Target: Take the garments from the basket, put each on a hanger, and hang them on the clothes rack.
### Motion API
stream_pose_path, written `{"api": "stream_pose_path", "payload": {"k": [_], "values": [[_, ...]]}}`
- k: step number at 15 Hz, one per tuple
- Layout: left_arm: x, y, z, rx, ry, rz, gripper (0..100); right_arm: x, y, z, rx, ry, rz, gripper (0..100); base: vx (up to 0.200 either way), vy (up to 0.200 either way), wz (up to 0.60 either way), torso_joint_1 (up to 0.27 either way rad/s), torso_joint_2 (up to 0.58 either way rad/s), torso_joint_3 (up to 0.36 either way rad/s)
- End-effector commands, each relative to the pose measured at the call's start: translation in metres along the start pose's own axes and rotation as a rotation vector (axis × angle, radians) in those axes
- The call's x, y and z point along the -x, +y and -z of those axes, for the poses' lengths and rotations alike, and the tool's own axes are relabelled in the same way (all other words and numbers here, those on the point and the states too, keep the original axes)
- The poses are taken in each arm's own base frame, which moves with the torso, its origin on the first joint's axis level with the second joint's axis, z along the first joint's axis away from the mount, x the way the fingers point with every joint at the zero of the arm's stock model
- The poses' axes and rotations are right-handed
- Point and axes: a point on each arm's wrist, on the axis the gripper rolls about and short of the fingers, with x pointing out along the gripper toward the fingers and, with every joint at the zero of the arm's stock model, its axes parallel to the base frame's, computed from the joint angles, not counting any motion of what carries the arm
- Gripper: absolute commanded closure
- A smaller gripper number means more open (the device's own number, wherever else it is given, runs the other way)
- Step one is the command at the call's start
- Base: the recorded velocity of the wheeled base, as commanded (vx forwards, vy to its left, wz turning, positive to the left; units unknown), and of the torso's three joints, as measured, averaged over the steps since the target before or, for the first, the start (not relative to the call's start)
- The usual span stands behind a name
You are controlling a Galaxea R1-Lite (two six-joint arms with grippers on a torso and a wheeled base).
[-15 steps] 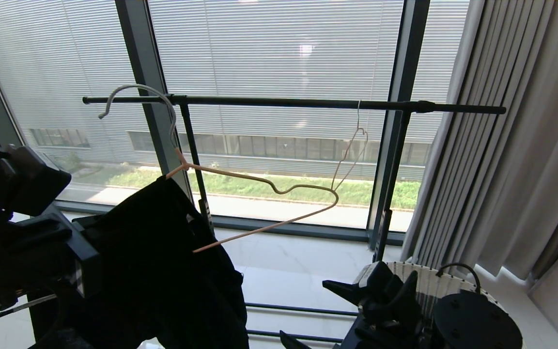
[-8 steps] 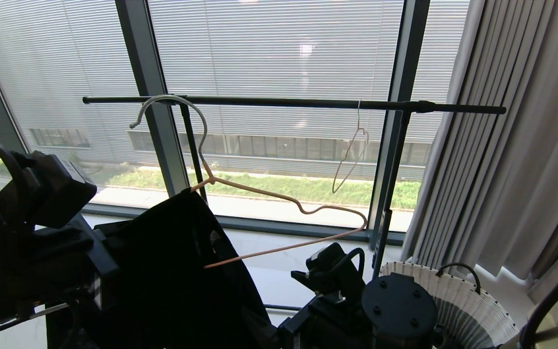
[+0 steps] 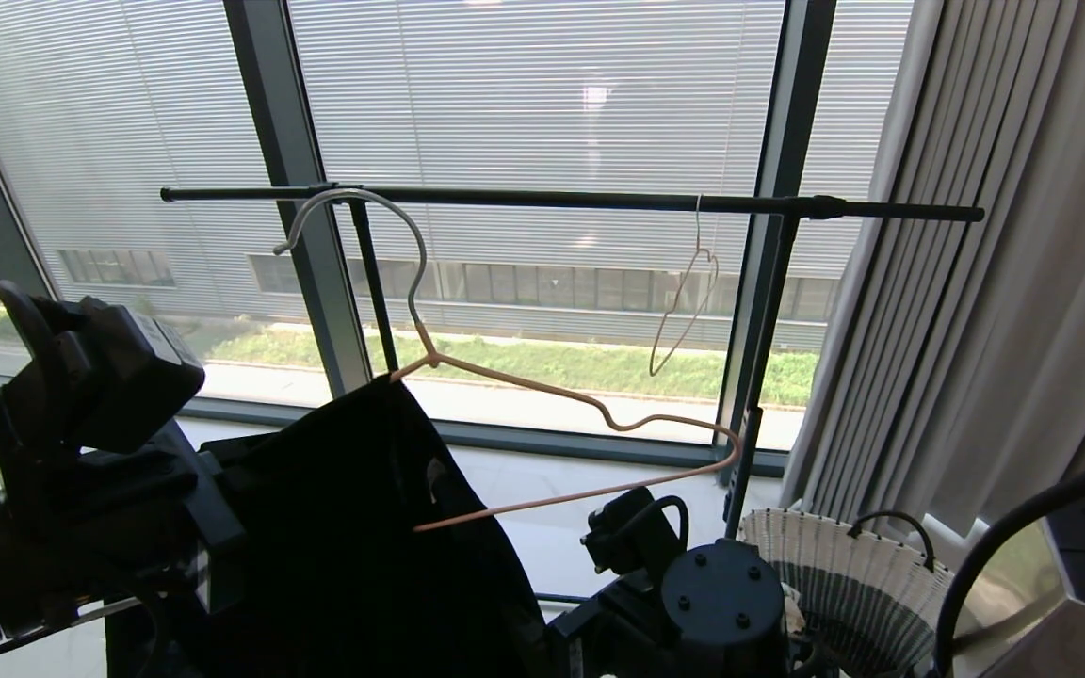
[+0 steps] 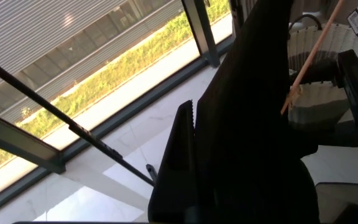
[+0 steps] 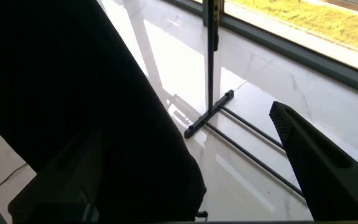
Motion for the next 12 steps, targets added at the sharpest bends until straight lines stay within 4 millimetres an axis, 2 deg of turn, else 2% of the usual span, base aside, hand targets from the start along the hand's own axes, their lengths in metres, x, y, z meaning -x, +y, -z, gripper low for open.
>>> {"api": "stream_pose_path", "payload": {"k": [1,2,4,6,7,8,12], "values": [[0.0,0.0,0.0,0.001,0.001,0.0,100,0.002,-0.006,0.015,0.039,0.056,0.044,0,0.0,0.0,0.0,0.0,0.0,0.0],[0.0,0.0,0.001,0.003,0.008,-0.01,100,0.005,-0.011,0.018,0.057,0.069,0.072,0,0.0,0.0,0.0,0.0,0.0,0.0],[0.0,0.0,0.007,0.011,0.046,-0.048,100,0.007,-0.038,0.021,0.108,0.088,0.201,0,0.0,0.0,0.0,0.0,0.0,0.0],[0.002,-0.003,0.012,0.014,0.059,-0.056,100,0.005,-0.079,0.01,0.136,0.07,0.383,0,0.0,0.0,0.0,0.0,0.0,0.0],[0.003,-0.003,0.013,0.016,0.06,-0.055,100,0.005,-0.087,0.007,0.135,0.061,0.412,0,0.0,0.0,0.0,0.0,0.0,0.0],[0.005,-0.006,0.017,0.018,0.068,-0.052,100,0.006,-0.107,-0.006,0.138,0.034,0.474,0,0.0,0.0,0.0,0.0,0.0,0.0],[0.008,-0.006,0.027,0.027,0.101,-0.067,100,0.016,-0.126,-0.024,0.127,-0.012,0.53,0,0.0,0.0,0.0,0.0,0.0,0.0]]}}
